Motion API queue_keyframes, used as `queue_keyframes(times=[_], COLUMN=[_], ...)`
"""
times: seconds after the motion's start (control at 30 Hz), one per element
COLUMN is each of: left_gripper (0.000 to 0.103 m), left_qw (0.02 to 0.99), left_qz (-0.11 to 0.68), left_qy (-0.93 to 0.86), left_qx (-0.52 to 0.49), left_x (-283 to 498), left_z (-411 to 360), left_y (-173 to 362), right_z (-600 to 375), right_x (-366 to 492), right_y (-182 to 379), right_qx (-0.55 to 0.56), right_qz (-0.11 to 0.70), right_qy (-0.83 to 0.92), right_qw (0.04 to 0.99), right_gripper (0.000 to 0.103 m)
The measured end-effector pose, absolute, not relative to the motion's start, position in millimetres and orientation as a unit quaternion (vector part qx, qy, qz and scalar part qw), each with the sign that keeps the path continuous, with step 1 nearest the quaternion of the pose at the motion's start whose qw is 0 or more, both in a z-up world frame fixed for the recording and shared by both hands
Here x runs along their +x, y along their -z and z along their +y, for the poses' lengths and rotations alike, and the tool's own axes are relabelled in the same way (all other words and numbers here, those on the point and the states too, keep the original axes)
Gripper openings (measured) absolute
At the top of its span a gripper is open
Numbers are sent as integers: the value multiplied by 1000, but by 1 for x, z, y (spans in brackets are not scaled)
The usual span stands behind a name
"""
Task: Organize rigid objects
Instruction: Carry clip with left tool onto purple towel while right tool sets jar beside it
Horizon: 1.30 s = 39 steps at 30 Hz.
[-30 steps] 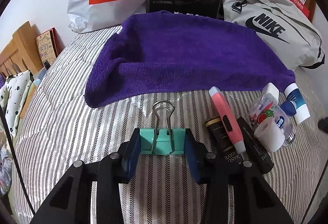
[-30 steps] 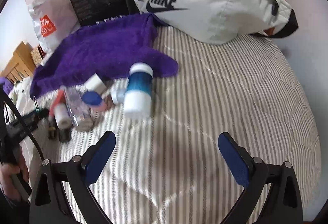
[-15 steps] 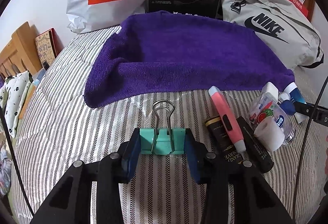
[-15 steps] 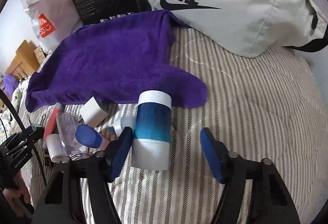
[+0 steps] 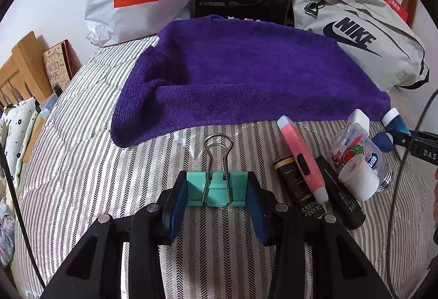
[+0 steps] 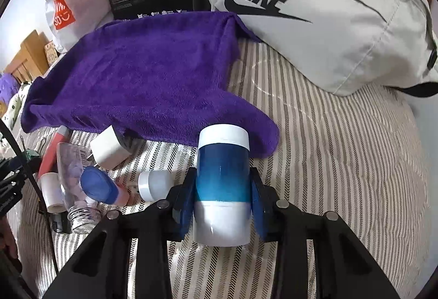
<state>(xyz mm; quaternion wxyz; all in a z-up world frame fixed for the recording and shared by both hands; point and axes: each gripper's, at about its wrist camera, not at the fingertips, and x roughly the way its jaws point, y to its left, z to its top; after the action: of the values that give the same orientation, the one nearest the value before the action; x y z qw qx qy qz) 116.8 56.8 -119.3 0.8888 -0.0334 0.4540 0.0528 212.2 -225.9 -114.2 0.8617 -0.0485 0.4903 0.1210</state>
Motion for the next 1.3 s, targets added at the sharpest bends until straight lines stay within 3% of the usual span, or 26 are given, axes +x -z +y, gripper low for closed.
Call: queue_keyframes(times=[0.67,0.93,1.3], left_gripper=[39,39,39], left_qw=[903,911,911], left_qz=[421,408,410], left_qy=[-67,-53,-23], left_qx=[-40,-27,-25], left_x=[116,157,240], left_z=[86,87,87], left_y=[57,29,31], right_z=[-220,-207,-192], right_x=[187,220,292], right_y=[78,51,49], right_qx=[-26,-20,-12], right_qz=[494,475,477], right_qy=[-186,-197,-184], right_qw=[849,858,860], right_gripper=[37,37,37])
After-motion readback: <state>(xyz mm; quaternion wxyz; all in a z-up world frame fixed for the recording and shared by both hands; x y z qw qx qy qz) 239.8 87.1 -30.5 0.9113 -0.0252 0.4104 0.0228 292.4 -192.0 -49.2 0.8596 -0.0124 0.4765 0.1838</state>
